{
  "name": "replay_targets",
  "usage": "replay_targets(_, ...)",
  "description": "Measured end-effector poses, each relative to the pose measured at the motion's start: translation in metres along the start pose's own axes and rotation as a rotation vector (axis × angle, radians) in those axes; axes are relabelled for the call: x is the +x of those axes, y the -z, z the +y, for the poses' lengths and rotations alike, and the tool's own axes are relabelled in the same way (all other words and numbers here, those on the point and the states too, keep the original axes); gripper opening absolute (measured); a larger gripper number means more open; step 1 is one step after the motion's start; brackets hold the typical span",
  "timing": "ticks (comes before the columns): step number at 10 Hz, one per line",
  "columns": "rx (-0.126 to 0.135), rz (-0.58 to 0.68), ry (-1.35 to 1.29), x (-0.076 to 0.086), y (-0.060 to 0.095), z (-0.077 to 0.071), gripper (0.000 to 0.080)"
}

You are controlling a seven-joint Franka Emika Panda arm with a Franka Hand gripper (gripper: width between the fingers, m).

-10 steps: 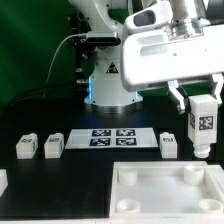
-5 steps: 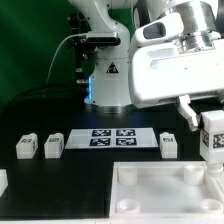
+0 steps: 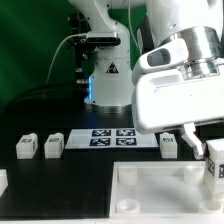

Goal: Assemble one leg

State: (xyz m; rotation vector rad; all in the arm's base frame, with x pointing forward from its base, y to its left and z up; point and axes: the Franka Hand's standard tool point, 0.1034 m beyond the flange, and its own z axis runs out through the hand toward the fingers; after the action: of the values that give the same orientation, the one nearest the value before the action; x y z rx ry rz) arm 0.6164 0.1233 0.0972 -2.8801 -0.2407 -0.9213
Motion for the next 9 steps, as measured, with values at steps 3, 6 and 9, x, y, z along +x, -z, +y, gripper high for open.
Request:
replay_targets(3,-0.006,0.018,-0.002,0.000,-0.002,0.004,0.0294)
replay_targets(6,-0.009,0.014,0.007,-0.001,-0.002,0.007,0.0294)
replay_targets(9,-0.009,-0.015,0.000,-0.002,0.000,0.013,0.0294)
